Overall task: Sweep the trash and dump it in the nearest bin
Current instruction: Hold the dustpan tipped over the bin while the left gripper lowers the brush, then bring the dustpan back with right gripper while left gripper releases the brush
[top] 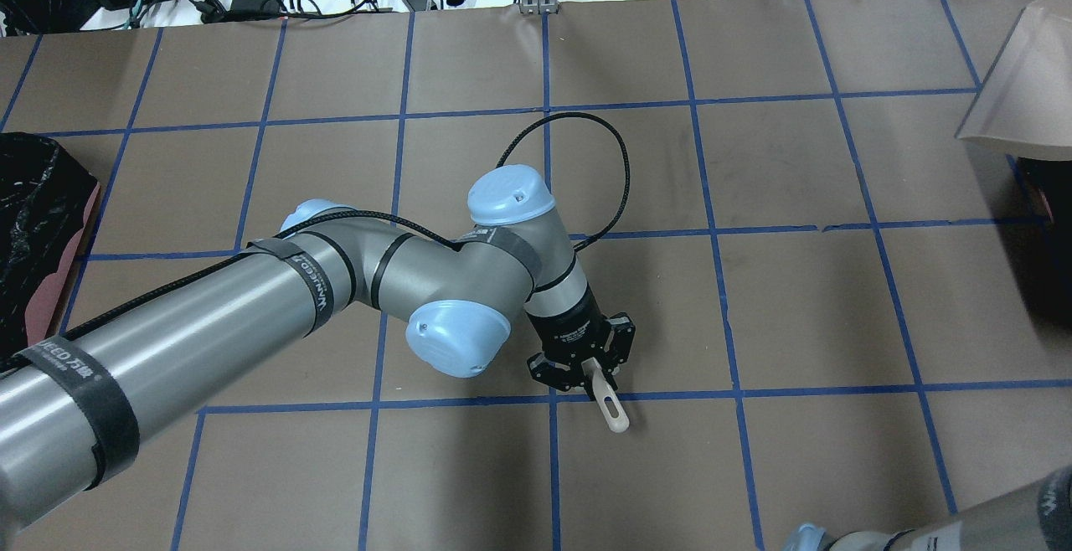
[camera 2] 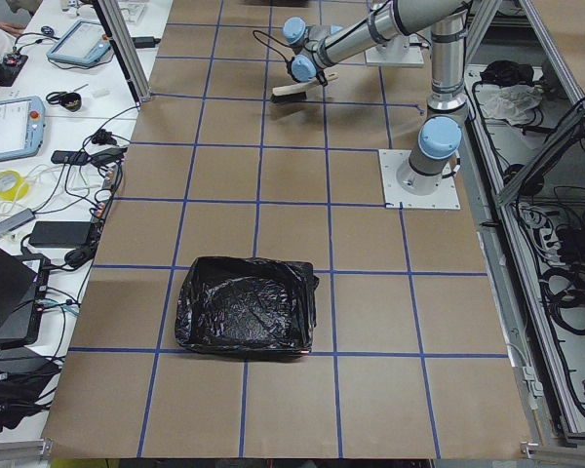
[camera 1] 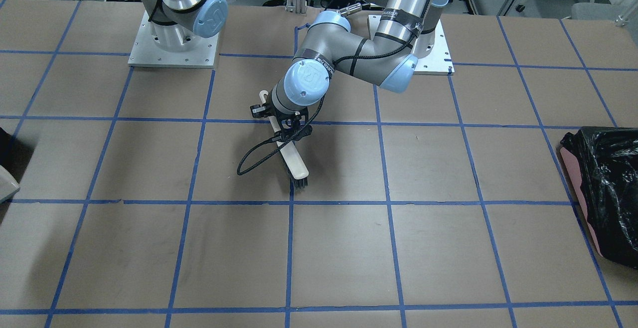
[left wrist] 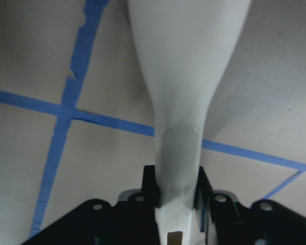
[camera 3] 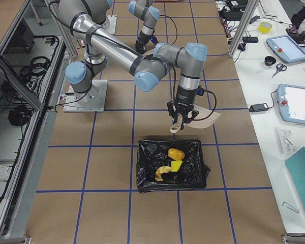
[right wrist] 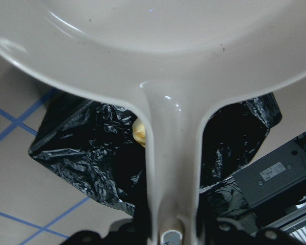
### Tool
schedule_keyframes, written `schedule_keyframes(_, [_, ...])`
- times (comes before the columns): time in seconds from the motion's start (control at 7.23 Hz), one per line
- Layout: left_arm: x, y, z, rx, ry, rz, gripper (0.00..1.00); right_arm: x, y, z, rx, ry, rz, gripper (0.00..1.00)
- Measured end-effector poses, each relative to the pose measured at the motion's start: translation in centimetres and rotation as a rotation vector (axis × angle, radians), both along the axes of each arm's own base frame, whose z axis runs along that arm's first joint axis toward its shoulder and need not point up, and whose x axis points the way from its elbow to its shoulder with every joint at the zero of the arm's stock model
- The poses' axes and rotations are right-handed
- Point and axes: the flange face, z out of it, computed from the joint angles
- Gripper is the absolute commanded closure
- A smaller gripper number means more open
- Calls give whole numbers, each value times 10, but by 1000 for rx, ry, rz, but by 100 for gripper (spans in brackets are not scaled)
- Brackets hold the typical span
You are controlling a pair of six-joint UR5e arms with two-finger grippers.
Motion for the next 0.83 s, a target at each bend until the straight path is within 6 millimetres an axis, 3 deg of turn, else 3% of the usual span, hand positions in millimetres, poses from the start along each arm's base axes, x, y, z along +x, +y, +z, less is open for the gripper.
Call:
schedule_keyframes(0.28, [0,-6,16,15,-32,-26,87,53,-4,-23,-65,-57,-115,100])
schedule_keyframes(0.55, [0,-12,17,18,-64,-87,87,113,-15,-35,-128,-113,-246,100])
schedule_keyframes(0.83, [2,-14,16,-23,-35,-223,82,155,-25,-43,-200,-167,-376,100])
